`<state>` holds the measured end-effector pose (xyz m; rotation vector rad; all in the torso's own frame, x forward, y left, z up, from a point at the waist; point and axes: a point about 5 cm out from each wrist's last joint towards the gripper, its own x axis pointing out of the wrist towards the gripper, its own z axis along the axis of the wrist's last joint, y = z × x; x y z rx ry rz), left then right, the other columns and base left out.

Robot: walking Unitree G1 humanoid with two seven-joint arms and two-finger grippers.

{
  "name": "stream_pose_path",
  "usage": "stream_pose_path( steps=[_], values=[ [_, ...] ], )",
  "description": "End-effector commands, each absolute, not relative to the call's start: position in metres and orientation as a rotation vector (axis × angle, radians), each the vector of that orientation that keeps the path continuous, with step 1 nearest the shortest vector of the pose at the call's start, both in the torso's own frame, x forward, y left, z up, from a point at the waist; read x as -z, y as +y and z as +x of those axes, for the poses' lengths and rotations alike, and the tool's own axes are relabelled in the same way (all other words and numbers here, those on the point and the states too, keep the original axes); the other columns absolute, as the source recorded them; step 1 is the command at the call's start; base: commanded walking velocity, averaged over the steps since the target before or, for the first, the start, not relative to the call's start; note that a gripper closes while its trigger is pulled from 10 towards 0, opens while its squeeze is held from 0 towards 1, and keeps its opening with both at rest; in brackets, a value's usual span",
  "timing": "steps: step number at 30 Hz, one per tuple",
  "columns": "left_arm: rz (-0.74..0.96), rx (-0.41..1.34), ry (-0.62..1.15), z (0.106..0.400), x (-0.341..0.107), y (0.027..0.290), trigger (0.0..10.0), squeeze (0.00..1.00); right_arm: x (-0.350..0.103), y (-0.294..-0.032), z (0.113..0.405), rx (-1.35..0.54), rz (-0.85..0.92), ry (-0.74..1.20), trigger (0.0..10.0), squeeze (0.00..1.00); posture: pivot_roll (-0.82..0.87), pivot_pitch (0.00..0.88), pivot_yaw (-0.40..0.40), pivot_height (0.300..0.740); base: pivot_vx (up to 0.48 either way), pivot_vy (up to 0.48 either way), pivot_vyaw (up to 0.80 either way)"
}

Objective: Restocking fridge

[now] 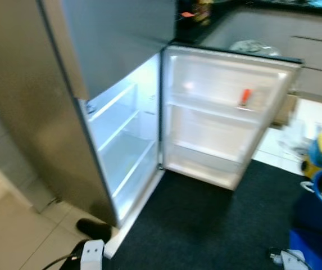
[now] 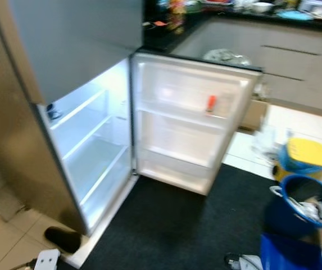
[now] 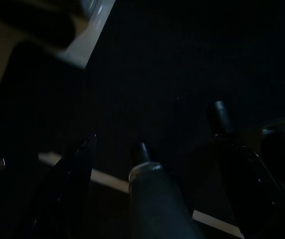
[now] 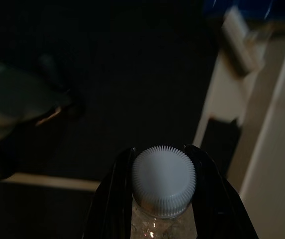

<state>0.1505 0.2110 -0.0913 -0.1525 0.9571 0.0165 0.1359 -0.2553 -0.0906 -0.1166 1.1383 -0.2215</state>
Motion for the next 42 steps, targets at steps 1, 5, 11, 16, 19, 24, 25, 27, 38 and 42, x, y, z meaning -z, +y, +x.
stream_pose_path(
  steps=[1, 5, 11, 16, 19, 24, 25, 27, 38, 42],
  values=[
    [-0.155, -0.011, 0.978, 0.147, 0.094, 0.207, 10.0, 0.00, 0.090, -0.254, 0.138, 0.200, -0.134, 1.140, 10.0, 0.00, -0.01, 0.047, 0.026, 0.740, 0.000, 0.000, -0.77],
    [-0.148, 0.000, 0.991, 0.145, 0.095, 0.206, 10.0, 0.00, 0.090, -0.252, 0.140, 0.192, -0.134, 1.136, 10.0, 0.00, -0.01, 0.047, 0.027, 0.740, 0.000, 0.000, -0.77],
    [-0.141, 0.015, 0.996, 0.144, 0.095, 0.204, 10.0, 0.00, 0.088, -0.250, 0.146, 0.171, -0.148, 1.126, 10.0, 0.00, -0.01, 0.044, 0.028, 0.740, 0.000, 0.000, -0.77],
    [-0.148, 0.016, 0.994, 0.144, 0.095, 0.203, 10.0, 0.00, 0.088, -0.249, 0.148, 0.165, -0.148, 1.123, 10.0, 0.00, -0.01, 0.044, 0.027, 0.740, 0.000, 0.000, -0.77],
    [-0.147, 0.016, 0.996, 0.144, 0.096, 0.203, 10.0, 0.00, 0.088, -0.249, 0.148, 0.160, -0.152, 1.124, 10.0, 0.00, -0.01, 0.048, 0.025, 0.740, 0.000, 0.000, -0.77],
    [-0.161, 0.001, 0.999, 0.143, 0.096, 0.202, 10.0, 0.00, 0.089, -0.253, 0.142, 0.156, -0.169, 1.140, 10.0, 0.00, -0.01, 0.045, 0.017, 0.740, 0.000, 0.000, -0.77],
    [-0.162, 0.000, 0.998, 0.143, 0.096, 0.202, 10.0, 0.00, 0.089, -0.254, 0.141, 0.157, -0.171, 1.141, 10.0, 0.00, -0.01, 0.045, 0.017, 0.740, 0.000, 0.000, -0.77],
    [-0.162, -0.001, 0.996, 0.143, 0.096, 0.202, 10.0, 0.00, 0.089, -0.255, 0.142, 0.156, -0.173, 1.141, 10.0, 0.00, -0.01, 0.045, 0.017, 0.740, 0.000, 0.000, -0.77],
    [-0.174, 0.002, 0.995, 0.143, 0.096, 0.200, 10.0, 0.00, 0.085, -0.251, 0.153, 0.122, -0.188, 1.093, 10.0, 0.00, -0.01, 0.036, 0.017, 0.740, 0.000, 0.000, -0.42],
    [-0.177, 0.014, 0.996, 0.144, 0.097, 0.198, 10.0, 0.00, 0.085, -0.250, 0.153, 0.121, -0.189, 1.094, 10.0, 0.00, -0.01, 0.037, 0.015, 0.740, 0.000, 0.000, 0.00]
  ],
)
